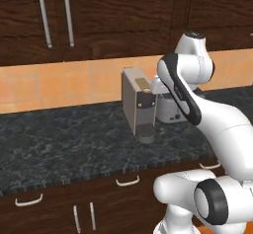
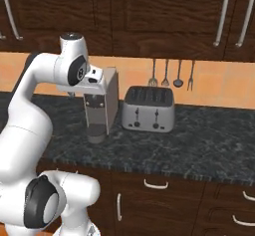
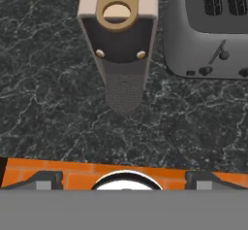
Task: Navigate to the coffee machine.
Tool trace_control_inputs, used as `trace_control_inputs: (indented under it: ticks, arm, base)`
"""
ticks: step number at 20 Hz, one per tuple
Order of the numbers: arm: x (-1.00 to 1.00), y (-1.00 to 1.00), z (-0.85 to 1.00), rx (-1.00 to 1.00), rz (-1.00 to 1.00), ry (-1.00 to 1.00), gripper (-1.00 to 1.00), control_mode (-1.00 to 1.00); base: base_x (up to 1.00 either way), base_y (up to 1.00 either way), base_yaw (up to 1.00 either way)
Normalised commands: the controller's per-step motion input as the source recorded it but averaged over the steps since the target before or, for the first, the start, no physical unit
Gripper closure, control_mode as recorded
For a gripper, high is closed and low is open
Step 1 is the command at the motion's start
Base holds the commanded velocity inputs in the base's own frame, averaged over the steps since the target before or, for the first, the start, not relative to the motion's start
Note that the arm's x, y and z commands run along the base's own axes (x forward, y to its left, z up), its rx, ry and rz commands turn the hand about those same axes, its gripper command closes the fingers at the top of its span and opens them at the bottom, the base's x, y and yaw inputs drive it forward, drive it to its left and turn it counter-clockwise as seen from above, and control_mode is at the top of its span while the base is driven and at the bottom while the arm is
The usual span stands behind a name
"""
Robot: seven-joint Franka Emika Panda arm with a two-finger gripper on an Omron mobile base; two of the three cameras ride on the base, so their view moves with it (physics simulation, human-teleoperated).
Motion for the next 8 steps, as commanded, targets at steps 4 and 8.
trace_control_inputs:
  ticks: [4, 8]
  arm:
    - [0.00, 0.00, 0.00, 0.00, 0.00, 0.00, -1.00, 1.00]
    - [0.00, 0.00, 0.00, 0.00, 0.00, 0.00, -1.00, 1.00]
  base:
    - [0.50, 0.23, 0.00]
    - [0.34, 0.19, 0.00]
